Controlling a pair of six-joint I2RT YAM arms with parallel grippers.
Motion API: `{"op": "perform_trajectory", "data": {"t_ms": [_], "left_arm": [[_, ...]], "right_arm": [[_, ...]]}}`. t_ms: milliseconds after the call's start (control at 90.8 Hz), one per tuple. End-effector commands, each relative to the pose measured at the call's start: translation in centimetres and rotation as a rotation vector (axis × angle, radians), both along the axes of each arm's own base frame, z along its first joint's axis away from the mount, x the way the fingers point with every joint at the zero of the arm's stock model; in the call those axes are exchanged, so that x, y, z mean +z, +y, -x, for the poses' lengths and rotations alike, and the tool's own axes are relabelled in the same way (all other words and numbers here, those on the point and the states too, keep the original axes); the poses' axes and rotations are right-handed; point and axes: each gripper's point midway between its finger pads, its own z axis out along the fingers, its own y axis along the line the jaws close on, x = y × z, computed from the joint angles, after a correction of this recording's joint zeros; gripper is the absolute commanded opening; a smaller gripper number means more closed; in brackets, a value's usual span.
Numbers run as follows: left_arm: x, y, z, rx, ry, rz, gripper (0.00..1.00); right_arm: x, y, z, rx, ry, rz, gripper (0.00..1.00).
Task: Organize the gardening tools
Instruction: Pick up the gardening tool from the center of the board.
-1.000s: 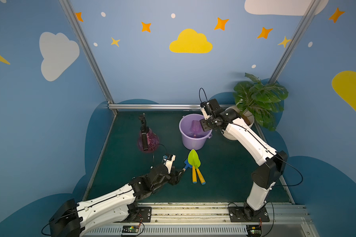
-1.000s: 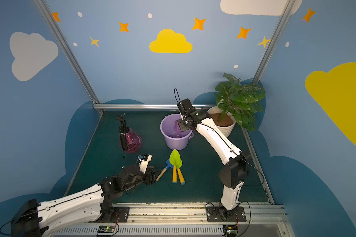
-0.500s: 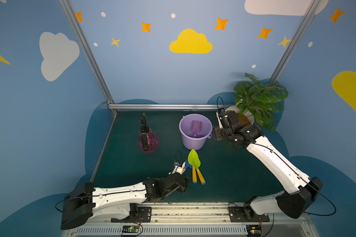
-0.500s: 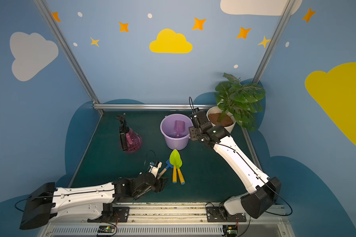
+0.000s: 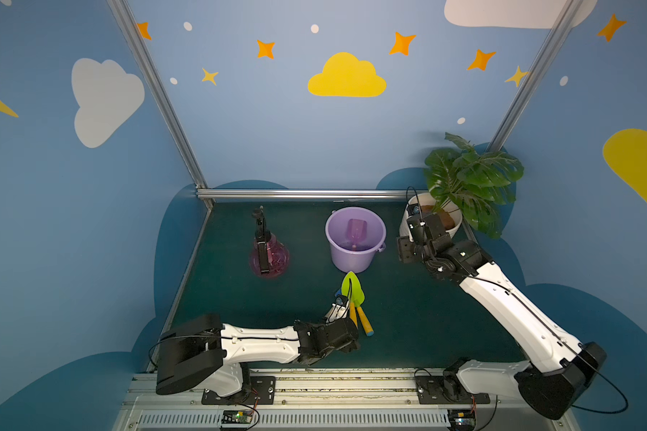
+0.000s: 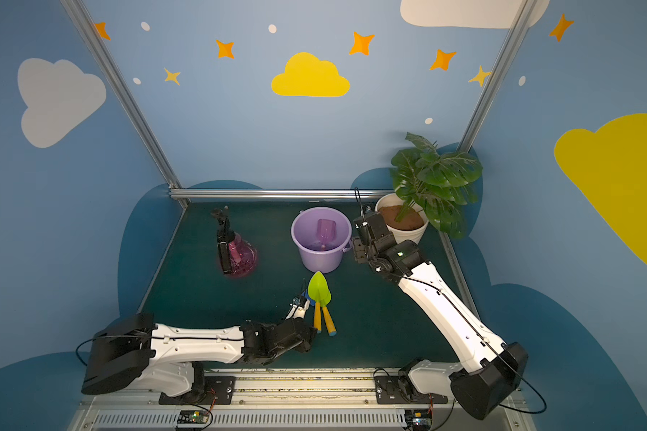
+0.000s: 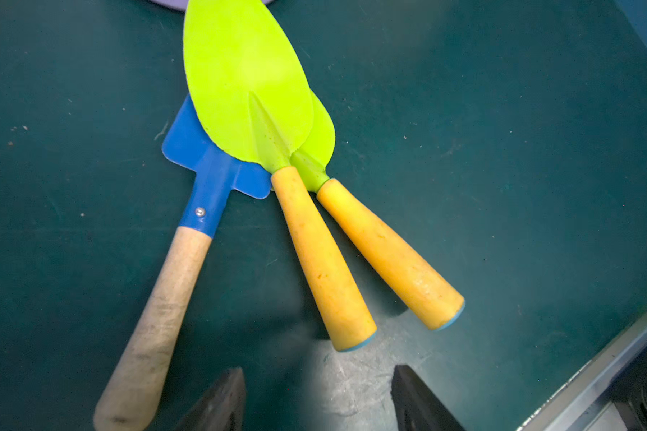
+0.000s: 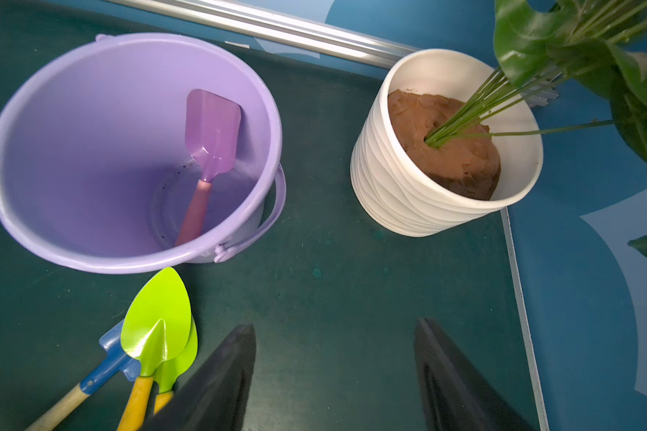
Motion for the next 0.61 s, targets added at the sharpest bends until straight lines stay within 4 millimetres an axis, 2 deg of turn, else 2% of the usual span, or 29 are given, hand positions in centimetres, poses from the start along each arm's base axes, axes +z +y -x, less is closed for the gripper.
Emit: {"op": "perform_trajectory", "data": {"t_ms": [0, 121, 595], "left_arm": [[0.4, -1.6, -0.5, 0.011, -0.008, 0.026, 0.67], [-0.3, -2.4, -0.9, 0.018, -0.004, -0.003, 0.67], [-3.4, -1.3, -1.8, 0.103, 0.017, -0.087, 0.60]], "right_arm": [[0.6, -0.9, 0.0, -0.031, -0.032, -0.010, 0.68], [0.6, -1.0, 0.1, -0.028, -0.033, -0.021, 0.68], [0.5, -0.2, 0.3, 0.006, -0.025, -0.062, 0.68]]}}
